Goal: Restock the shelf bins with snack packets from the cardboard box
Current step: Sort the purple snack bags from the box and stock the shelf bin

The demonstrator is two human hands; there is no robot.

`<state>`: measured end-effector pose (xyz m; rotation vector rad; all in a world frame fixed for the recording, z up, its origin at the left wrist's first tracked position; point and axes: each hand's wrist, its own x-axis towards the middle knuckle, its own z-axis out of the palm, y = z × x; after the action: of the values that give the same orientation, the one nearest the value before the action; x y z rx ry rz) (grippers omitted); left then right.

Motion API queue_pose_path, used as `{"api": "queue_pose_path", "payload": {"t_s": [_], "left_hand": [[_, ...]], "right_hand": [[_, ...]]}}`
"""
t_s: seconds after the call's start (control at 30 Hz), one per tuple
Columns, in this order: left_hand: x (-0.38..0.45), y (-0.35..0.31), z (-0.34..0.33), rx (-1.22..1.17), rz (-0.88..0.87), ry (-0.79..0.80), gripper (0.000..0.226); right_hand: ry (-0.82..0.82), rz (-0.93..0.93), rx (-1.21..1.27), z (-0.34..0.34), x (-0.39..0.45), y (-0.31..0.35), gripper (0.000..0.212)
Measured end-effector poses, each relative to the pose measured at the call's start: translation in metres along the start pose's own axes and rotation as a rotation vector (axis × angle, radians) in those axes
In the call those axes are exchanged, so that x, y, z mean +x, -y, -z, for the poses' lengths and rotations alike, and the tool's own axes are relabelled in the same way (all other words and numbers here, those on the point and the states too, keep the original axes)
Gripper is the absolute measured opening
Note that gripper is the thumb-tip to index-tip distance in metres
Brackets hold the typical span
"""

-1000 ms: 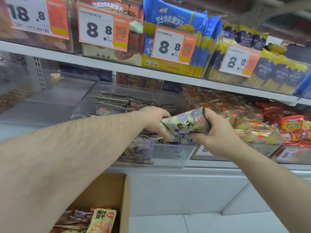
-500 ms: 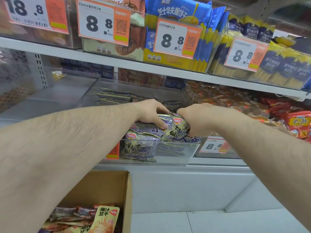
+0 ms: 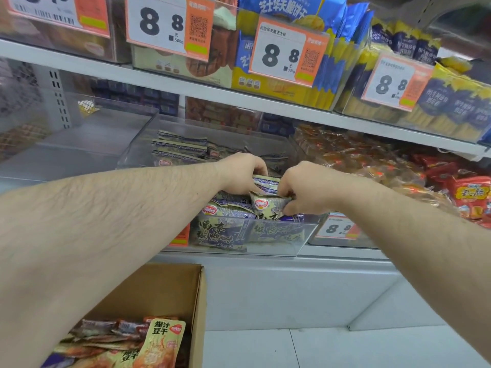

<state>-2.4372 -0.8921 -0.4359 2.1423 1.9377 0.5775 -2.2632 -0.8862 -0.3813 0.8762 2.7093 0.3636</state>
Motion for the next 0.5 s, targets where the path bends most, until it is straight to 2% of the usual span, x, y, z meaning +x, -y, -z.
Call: {"api": "queue_pose_path", "payload": {"t_s": [0.13, 0.3, 0.37, 0.5], "left_hand": [[-0.002, 0.0, -0.001, 0.015, 0.019, -0.023, 0.048], [-0.004, -0.007, -0.003, 0.082, 0.04, -0.014, 0.054], [-0.005, -0.009, -0.004, 0.121, 0.04, -0.013, 0.056], [-0.014, -0.018, -0.002, 0.263, 0.052, -0.005, 0.052]], "right_hand": [[0.092, 0.057, -0.172, -0.012, 0.01, 0.01, 0.009], [0.257, 0.045, -0.194, 0.007, 0.018, 0.008, 0.014], [0.242, 0.045, -0.175, 0.012, 0.019, 0.009, 0.018], [0.225, 0.007, -0.16, 0.003, 0.016, 0.018, 0.01]]}}
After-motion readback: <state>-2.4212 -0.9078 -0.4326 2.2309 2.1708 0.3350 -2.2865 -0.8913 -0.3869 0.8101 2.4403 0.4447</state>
